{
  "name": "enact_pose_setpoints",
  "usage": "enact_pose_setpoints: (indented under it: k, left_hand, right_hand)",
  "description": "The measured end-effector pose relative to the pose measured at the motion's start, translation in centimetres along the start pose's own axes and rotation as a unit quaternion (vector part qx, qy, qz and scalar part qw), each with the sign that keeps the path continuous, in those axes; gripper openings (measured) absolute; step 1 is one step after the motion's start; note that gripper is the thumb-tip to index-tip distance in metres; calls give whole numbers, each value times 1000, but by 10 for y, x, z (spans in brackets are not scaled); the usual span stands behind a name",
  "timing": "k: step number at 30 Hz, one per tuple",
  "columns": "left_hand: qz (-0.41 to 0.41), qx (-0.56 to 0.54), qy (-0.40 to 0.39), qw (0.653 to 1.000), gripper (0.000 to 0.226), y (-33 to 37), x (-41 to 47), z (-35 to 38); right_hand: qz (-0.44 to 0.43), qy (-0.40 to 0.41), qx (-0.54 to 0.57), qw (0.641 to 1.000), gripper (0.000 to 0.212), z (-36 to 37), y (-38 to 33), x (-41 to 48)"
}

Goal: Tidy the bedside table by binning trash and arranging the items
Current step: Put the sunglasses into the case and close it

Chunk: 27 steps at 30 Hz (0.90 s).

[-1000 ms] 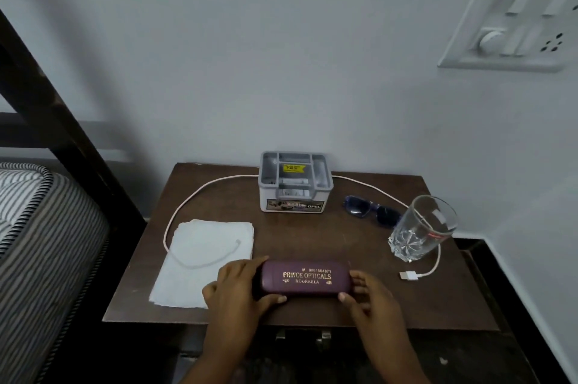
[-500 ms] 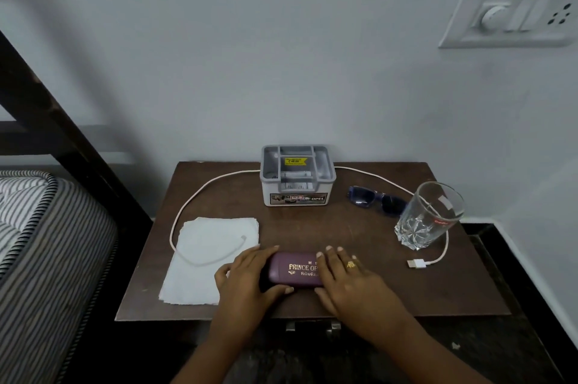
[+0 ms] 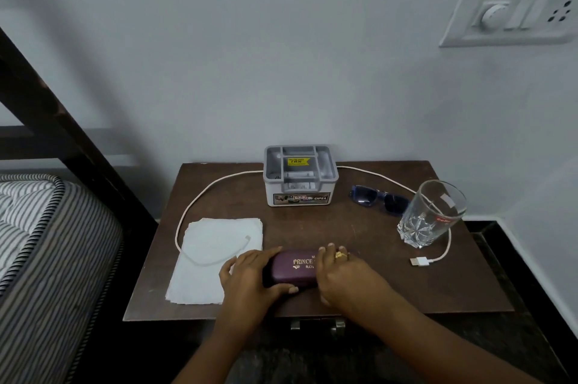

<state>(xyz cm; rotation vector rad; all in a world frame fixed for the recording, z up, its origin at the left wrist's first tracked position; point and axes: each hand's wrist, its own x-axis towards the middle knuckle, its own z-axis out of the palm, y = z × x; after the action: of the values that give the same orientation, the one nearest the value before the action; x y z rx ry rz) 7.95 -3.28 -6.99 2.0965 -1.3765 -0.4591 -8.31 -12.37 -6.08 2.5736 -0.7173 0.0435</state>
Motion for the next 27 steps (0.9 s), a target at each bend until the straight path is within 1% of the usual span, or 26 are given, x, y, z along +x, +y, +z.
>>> enact_pose_setpoints:
  k: [2,3,5,6,7,9,11,13,14,15,18,20,24,27]
  left_hand:
    - [-4,-3,-1,1000,80,-1,0,-1]
    - [-6,-8,5,1000,79,-1,-1,0]
    - [-18,-22,31,999,78,1,-3,2]
    - [-29,-27,43,998,80,2,-4,4]
    - [-38,-32,50,997,82,3,-5,6]
    - [-44,-28,45,998,85,3,-6,9]
    - [-39,10,19,999,90,2,-6,11]
    - [-44,72,-14,996,98,4,-6,10]
    - [-53,98,-31,993,99,5,-5,9]
    - [-64,117,-51,990,99,7,-4,8]
    - [-95,139,-113,979,101,14,3,3]
    - [-110,145,-139,973,104,17,7,0]
    - [-126,153,-160,967,104,22,11,-3]
    - [-139,151,-158,966,109,26,9,-7]
  right_hand:
    - [-11,8,96,995,43,-6,18,-9]
    - [9,13,143,990,44,-7,27,-14]
    - [91,13,237,967,36,-10,40,-21]
    - [145,1,306,941,31,-8,42,-24]
    - [202,-10,377,904,26,-4,42,-26]
    - [296,-17,502,812,25,5,37,-24]
    - [375,-8,546,750,26,15,27,-16]
    - [446,-3,542,713,30,20,18,-6]
    - [472,4,526,707,31,22,14,-1]
    - [493,13,498,713,31,23,9,3]
    - [515,1,380,768,21,24,-1,10]
    - [518,-15,338,786,20,25,-5,13]
    - [507,-28,339,792,23,27,-3,12]
    - [488,5,373,789,23,23,6,10]
